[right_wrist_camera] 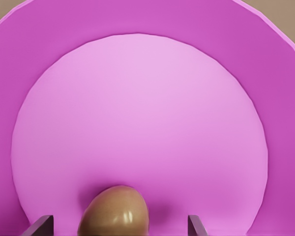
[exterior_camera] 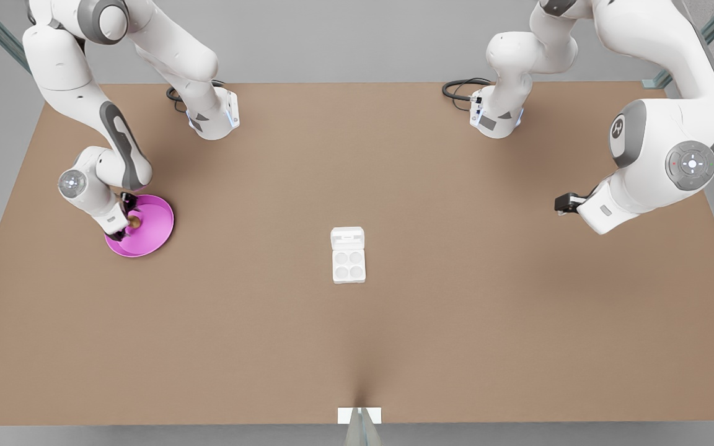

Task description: Pack egg into the box and close the box lid

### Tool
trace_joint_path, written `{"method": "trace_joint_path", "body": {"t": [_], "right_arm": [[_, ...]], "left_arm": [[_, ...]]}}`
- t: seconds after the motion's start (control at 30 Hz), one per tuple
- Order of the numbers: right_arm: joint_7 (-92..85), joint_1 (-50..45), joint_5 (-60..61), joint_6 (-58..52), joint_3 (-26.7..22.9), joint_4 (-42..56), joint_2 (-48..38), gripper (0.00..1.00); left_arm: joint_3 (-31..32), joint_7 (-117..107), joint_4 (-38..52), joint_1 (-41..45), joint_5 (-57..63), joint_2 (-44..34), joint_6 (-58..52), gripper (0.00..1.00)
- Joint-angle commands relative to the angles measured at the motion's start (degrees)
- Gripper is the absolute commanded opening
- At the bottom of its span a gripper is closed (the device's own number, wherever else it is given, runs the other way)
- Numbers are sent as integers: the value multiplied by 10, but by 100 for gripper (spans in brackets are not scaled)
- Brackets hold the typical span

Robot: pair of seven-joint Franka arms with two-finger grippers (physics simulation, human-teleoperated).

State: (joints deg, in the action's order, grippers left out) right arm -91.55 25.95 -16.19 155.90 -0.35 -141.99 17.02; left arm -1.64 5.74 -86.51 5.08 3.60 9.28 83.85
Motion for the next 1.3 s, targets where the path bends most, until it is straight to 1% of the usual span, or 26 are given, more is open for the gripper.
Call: {"method": "trace_joint_path", "body": {"t": [0.0,0.07,0.1,0.2,0.27,0.43,0.63,0.87,1.03,1.27], "right_arm": [[-77,1,-4,1,0,1,0,100],[-78,3,-4,0,0,2,0,100],[-78,3,-4,0,1,2,0,93],[-77,3,-4,0,1,2,1,77],[-78,3,-4,0,1,2,4,72],[-77,3,-4,0,1,3,4,69],[-77,2,-4,-1,1,4,4,60],[-77,2,-4,-2,1,-1,3,60],[-77,2,-4,-4,1,-1,2,57],[-77,2,-4,-4,1,0,4,57]], "left_arm": [[0,0,0,0,0,-1,0,100],[0,0,0,0,0,-1,1,100],[0,0,0,0,0,0,1,100],[0,0,0,0,0,0,1,100],[1,0,0,0,0,0,1,100],[0,0,0,0,0,0,1,100],[0,0,0,0,1,0,1,100],[0,0,0,0,2,0,3,100],[1,0,0,0,2,0,3,100],[0,0,0,0,2,0,2,100]]}}
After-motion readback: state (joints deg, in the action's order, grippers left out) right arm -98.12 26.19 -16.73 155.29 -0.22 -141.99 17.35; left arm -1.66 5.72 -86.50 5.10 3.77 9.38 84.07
